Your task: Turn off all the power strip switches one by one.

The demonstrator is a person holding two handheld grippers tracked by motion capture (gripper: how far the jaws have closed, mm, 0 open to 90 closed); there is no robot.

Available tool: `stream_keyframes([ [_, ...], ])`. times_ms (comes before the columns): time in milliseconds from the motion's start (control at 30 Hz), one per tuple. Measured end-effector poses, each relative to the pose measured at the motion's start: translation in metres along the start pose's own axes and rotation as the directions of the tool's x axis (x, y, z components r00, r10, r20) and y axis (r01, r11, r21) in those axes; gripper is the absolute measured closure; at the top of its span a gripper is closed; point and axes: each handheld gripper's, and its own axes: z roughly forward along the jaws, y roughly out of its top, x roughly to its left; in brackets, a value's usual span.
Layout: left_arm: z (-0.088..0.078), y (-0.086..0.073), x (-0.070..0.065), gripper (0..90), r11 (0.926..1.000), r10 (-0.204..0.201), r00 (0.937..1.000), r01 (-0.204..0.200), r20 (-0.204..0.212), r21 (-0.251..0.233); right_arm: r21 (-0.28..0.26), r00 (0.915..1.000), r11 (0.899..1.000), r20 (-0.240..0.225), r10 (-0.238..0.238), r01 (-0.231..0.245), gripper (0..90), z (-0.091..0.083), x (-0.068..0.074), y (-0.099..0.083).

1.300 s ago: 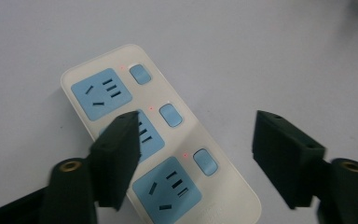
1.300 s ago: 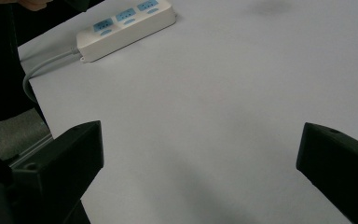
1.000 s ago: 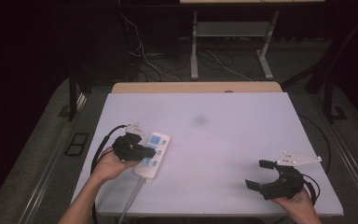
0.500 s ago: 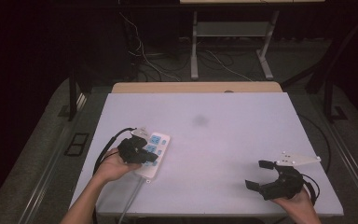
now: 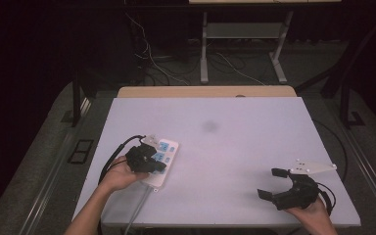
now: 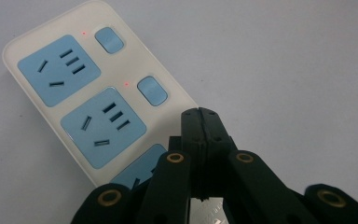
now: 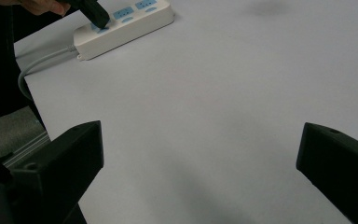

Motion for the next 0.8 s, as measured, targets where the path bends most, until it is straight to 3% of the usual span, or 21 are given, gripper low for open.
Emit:
stream_keyframes([
  [467,-0.0001,-0.0073,0.0058,89.3,0.9975,-0.053,0.9979,0.054,0.037,-0.046,-0.007,0.9999,1.0,0.011,0.002,-0.002,0.5,-0.0019,-0.0012,-0.0001],
  [567,0.0003,-0.0093,0.0064,89.4,0.9938,-0.091,0.9948,0.094,0.045,-0.059,-0.011,0.9999,1.0,0.014,0.001,-0.001,0.5,-0.0023,-0.0013,0.0001],
  [733,0.0032,-0.0092,0.0048,89.6,0.9934,-0.081,0.9965,0.083,0.016,-0.08,-0.013,0.9999,1.0,0.016,-0.001,0.001,0.5,-0.0029,-0.0011,0.0003],
  [800,0.0062,-0.0062,0.0033,89.7,0.9935,-0.08,0.9963,0.082,0.032,-0.079,-0.015,0.9998,1.0,0.017,-0.001,0.002,0.5,-0.0034,-0.0009,0.0006],
])
